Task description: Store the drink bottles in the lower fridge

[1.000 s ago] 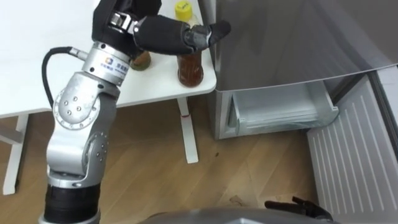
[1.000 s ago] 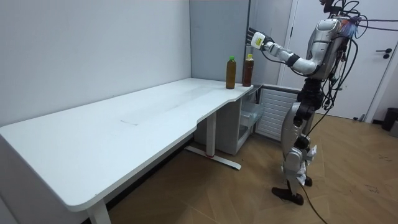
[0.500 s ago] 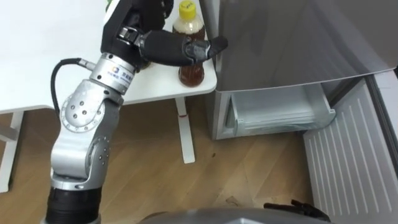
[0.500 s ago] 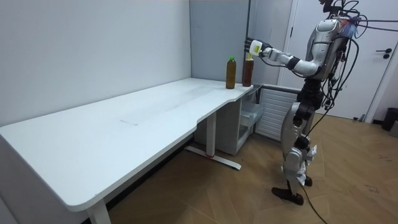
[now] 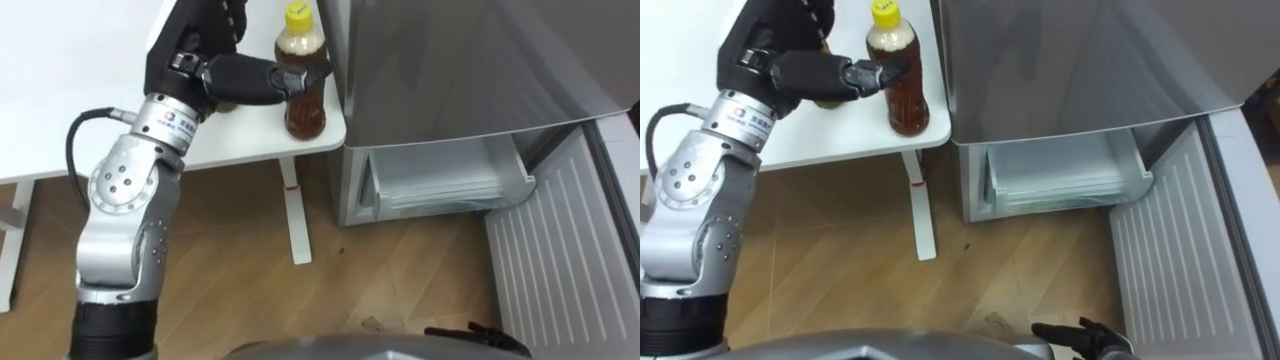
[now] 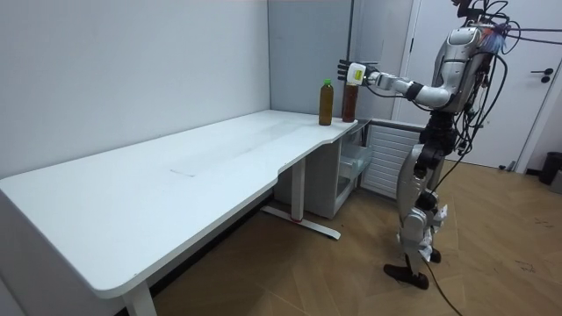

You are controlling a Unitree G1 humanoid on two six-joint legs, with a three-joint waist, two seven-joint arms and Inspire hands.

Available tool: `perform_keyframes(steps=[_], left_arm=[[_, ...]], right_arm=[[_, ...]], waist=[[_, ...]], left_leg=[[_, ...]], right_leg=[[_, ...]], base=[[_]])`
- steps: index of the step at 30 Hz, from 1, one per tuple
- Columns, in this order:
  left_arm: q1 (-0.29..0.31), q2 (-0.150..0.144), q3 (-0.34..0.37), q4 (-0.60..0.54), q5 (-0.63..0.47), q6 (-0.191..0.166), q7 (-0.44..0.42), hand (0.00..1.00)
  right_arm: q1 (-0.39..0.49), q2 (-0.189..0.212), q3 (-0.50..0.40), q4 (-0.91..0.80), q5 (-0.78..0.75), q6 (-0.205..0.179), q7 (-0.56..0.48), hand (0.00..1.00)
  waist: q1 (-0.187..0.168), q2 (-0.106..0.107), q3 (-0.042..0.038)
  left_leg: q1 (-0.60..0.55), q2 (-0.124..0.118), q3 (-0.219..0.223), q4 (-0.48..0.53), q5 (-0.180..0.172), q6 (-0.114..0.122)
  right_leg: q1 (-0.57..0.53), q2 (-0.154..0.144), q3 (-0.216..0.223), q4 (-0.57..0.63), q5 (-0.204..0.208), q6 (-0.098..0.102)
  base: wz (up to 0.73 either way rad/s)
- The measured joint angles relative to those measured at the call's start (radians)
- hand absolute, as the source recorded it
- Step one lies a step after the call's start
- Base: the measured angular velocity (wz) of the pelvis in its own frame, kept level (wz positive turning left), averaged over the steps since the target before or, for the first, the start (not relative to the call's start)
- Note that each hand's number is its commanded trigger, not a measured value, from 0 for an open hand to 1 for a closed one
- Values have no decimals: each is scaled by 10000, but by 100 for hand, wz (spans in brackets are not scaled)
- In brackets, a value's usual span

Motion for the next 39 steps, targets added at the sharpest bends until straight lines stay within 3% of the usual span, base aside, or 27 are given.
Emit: perform_keyframes(steps=[4,12,20,30,39], left_arm=[[-2,-3,38,572,245,8,216,0],[-14,-9,43,812,232,7,412,0],[-709,-2,47,1281,-272,8,376,0],[-804,14,58,1355,-363,70,86,0],[-1108,25,40,2668,-803,99,-39,0]], right_arm=[[27,-36,1,-80,-52,4,11,0],[60,-47,-14,-213,-210,-3,28,0],[-13,-115,-104,-287,-233,110,3,0],[-53,-121,-432,-369,-373,221,207,0],[-58,-192,-454,-430,-377,230,285,0]], waist=[[-33,84,43],[-229,129,55],[-309,293,79],[-623,391,77],[-661,427,123]], left_leg=[[6,41,54,-16,-6,-12],[2,53,88,-30,-5,-17],[-102,82,272,-26,-6,-16],[-105,81,292,-73,-6,-16],[-120,78,343,-93,-4,-15]], right_leg=[[5,36,9,7,17,-26],[-32,43,86,5,19,-30],[-224,61,318,20,63,-42],[-313,59,328,-6,64,-42],[-381,62,348,0,62,-40]], base=[[-3],[-1],[-8],[0],[-1]])
